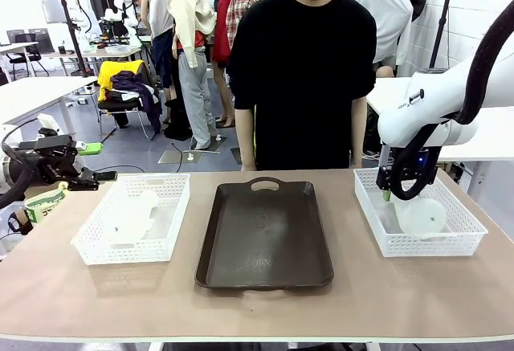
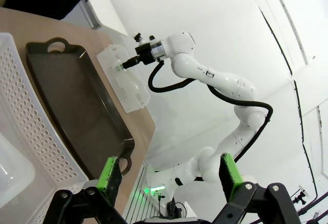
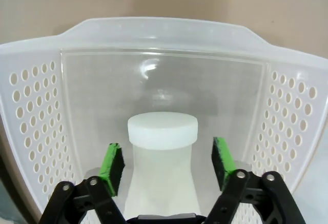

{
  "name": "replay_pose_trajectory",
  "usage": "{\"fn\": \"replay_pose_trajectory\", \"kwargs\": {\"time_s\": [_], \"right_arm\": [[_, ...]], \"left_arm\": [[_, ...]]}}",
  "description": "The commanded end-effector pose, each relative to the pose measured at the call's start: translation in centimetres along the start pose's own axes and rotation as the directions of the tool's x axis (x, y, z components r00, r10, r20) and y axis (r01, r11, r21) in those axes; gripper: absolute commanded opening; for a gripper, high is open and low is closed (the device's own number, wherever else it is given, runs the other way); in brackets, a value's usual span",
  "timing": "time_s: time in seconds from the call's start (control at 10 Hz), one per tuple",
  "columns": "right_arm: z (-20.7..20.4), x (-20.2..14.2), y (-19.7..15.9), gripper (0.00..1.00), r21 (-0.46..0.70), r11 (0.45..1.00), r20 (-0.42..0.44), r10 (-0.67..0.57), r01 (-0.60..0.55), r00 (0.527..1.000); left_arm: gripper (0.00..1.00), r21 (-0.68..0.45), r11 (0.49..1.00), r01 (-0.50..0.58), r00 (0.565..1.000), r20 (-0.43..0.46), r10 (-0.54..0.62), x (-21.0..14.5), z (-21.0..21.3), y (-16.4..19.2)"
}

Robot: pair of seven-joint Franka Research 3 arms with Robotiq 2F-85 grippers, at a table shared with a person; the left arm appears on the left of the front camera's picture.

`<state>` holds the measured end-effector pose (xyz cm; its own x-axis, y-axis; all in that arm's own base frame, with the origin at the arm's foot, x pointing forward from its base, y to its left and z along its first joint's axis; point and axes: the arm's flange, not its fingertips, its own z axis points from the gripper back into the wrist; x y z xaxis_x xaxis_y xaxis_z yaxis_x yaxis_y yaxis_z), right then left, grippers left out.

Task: Prepare the laboratory tools.
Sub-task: Pick up the Big flask that the person points to.

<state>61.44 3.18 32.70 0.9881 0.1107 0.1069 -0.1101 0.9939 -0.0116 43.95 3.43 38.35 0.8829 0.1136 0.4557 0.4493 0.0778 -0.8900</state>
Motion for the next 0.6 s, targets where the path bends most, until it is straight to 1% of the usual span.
{"fn": "replay_pose_trajectory", "kwargs": {"time_s": [0.0, 0.3, 0.5], "right_arm": [[-0.2, 1.2, 0.2, 0.55, -0.049, 0.999, -0.023, -0.007, 0.006, 1.000], [-1.0, 1.6, 0.1, 0.01, -0.048, 0.998, -0.072, -0.035, 0.031, 0.997], [-1.3, 1.6, -0.1, 0.00, -0.045, 0.998, -0.079, -0.046, 0.042, 0.996]], "left_arm": [[1.00, 0.000, 1.000, 0.018, 1.000, 0.003, -0.018, 0.0, 0.2, 0.0], [1.00, 0.000, 1.000, 0.018, 1.000, 0.003, -0.018, 0.0, 0.2, 0.0], [1.00, 0.000, 1.000, 0.018, 1.000, 0.003, -0.018, 0.0, 0.2, 0.0]]}}
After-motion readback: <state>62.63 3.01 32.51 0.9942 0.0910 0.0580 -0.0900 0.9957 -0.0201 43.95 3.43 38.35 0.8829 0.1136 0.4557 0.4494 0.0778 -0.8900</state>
